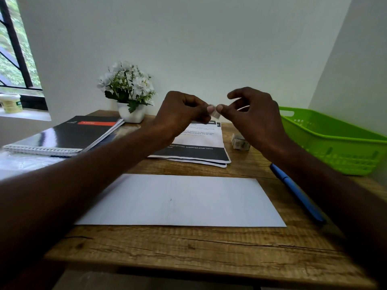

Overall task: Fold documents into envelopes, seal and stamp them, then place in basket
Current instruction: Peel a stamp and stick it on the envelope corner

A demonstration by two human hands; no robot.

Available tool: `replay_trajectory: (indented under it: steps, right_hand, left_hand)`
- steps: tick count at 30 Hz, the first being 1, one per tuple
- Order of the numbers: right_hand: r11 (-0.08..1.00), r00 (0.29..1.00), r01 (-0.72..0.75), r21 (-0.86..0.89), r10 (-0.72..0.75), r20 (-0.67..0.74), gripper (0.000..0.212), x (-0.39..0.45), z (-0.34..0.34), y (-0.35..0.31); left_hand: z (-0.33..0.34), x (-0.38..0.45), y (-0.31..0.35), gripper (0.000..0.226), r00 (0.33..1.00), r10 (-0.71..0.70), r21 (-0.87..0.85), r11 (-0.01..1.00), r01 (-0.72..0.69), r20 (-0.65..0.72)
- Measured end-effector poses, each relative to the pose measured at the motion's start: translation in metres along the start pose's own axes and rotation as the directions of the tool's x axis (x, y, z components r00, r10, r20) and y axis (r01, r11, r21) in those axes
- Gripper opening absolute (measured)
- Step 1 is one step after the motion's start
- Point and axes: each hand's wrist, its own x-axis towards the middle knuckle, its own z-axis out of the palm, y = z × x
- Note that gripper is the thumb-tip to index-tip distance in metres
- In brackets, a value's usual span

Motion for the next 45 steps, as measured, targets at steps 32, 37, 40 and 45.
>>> replay_trajectory:
  steps: [32,37,40,45]
  right_hand:
    - [0.967,0.969,-0.212,0.14,0.189,0.161,0.006,0.0,-0.024,-0.004]
    - [0.95,0.924,-0.272,0.156,0.212,0.319,0.014,-0.017,-0.049,-0.017]
    - [0.94,0.876,-0.333,0.076,0.278,0.395,0.022,-0.033,-0.06,-0.017]
    - [0.904,0.836,-0.426,0.047,0.373,0.403,0.012,-0.055,-0.078,-0.018]
  left_hand:
    - [0.013,-0.004,0.002,0.013,0.841,-0.01,0.45,0.848,-0.28,0.542]
    - [0.019,-0.01,0.01,0.013,0.78,-0.017,0.413,0.855,-0.313,0.626]
    - [0.022,-0.014,0.014,0.011,0.751,-0.028,0.411,0.85,-0.329,0.659]
    - [0.028,-0.025,0.021,0.012,0.722,-0.031,0.376,0.869,-0.323,0.691]
